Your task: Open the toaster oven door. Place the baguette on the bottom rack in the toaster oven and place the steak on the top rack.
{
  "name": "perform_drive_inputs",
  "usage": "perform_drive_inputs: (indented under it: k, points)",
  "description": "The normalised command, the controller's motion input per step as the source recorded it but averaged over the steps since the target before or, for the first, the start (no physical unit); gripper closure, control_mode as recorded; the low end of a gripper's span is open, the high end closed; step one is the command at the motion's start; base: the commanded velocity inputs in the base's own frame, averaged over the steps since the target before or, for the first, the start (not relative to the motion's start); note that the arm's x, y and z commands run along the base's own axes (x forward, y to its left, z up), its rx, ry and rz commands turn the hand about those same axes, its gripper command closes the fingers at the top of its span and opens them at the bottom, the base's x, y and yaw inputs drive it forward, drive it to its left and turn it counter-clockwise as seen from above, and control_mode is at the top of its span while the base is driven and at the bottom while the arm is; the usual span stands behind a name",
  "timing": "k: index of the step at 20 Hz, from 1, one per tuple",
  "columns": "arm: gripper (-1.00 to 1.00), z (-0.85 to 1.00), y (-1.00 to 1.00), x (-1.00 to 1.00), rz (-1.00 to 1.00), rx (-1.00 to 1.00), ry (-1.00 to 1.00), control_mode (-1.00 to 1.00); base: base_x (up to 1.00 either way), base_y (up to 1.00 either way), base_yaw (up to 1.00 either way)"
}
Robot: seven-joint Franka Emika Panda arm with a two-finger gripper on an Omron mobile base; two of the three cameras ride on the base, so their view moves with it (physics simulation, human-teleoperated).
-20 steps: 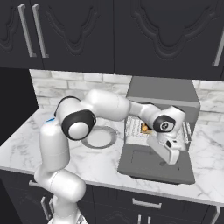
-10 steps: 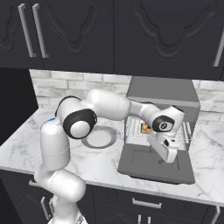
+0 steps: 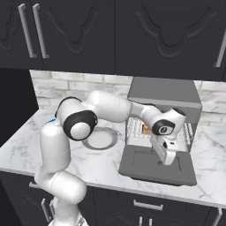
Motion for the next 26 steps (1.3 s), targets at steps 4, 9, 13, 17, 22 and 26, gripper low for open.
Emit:
perform_drive_inputs:
  k: [4, 9, 13, 17, 22, 26]
  points:
    - [-1.00, 0.00, 0.15, 0.40, -0.11, 0.00, 0.00, -1.00, 0.00, 0.00, 0.00]
    - [-1.00, 0.07, 0.17, 0.39, -0.12, 0.00, 0.00, -1.00, 0.00, 0.00, 0.00]
    - [-1.00, 0.13, 0.11, 0.45, -0.10, 0.00, 0.00, -1.00, 0.00, 0.00, 0.00]
    - [-1.00, 0.11, 0.16, 0.52, -0.08, 0.00, 0.00, -1.00, 0.00, 0.00, 0.00]
    - [-1.00, 0.10, 0.17, 0.57, -0.06, 0.00, 0.00, -1.00, 0.00, 0.00, 0.00]
    - [-1.00, 0.09, 0.17, 0.55, -0.04, 0.00, 0.00, -1.00, 0.00, 0.00, 0.00]
